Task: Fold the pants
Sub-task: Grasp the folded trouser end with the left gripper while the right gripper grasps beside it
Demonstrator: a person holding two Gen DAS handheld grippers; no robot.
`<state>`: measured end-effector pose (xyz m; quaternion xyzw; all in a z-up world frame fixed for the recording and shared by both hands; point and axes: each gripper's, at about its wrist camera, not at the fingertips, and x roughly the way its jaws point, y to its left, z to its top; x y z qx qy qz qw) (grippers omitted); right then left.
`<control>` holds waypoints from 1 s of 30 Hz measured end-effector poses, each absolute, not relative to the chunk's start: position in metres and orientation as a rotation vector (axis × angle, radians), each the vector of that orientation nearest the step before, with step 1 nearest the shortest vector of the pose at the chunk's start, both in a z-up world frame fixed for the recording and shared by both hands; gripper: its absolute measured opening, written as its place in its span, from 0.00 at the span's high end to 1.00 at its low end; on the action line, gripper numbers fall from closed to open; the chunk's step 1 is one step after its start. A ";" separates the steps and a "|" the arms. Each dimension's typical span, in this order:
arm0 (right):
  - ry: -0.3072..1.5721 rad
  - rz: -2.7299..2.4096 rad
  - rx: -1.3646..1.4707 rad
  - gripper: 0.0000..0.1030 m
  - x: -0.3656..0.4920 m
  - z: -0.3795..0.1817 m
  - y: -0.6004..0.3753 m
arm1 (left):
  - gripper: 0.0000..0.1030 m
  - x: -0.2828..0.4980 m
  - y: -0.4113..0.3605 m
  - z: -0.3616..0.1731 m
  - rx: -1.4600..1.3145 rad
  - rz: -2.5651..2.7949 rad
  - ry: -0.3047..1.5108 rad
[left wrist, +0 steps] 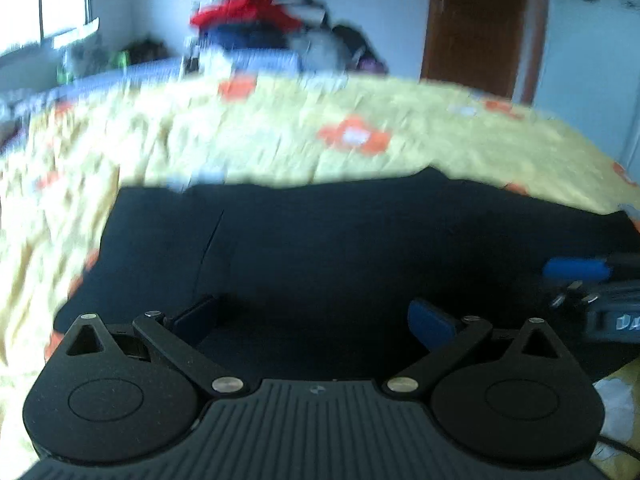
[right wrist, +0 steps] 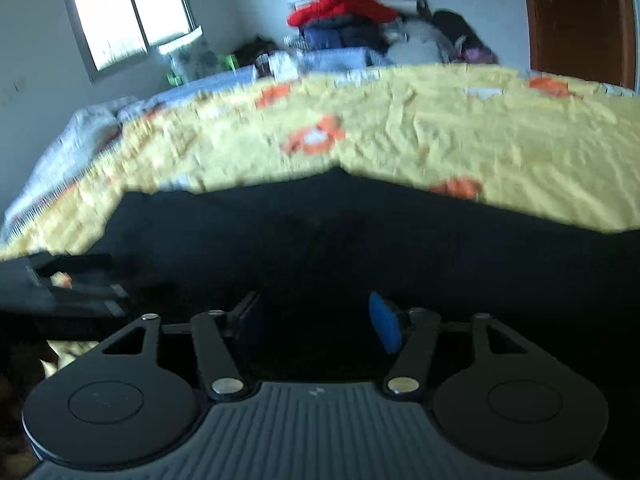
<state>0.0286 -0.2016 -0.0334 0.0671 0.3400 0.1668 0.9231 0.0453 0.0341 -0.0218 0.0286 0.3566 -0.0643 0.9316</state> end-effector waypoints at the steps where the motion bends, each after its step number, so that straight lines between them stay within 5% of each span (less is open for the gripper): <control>1: 0.704 0.323 0.139 0.43 0.029 -0.031 -0.199 | 0.01 0.043 0.039 -0.021 0.063 -0.136 0.725; 12: 0.619 0.464 0.032 0.41 0.009 0.002 -0.114 | 0.01 0.020 0.148 0.007 -0.167 0.024 0.684; 15: 0.622 0.475 0.011 0.26 0.003 -0.005 -0.096 | 0.01 0.014 0.164 0.011 -0.167 0.064 0.670; 19: 0.623 0.475 0.009 0.24 -0.005 -0.006 -0.089 | 0.01 0.011 0.166 0.015 -0.157 0.059 0.664; 23: 0.613 0.505 -0.098 0.04 -0.020 -0.003 -0.063 | 0.01 0.012 0.175 0.014 -0.201 0.055 0.667; 30: 0.436 0.459 -0.456 0.00 -0.058 -0.012 0.000 | 0.01 0.007 0.199 0.013 -0.339 0.074 0.728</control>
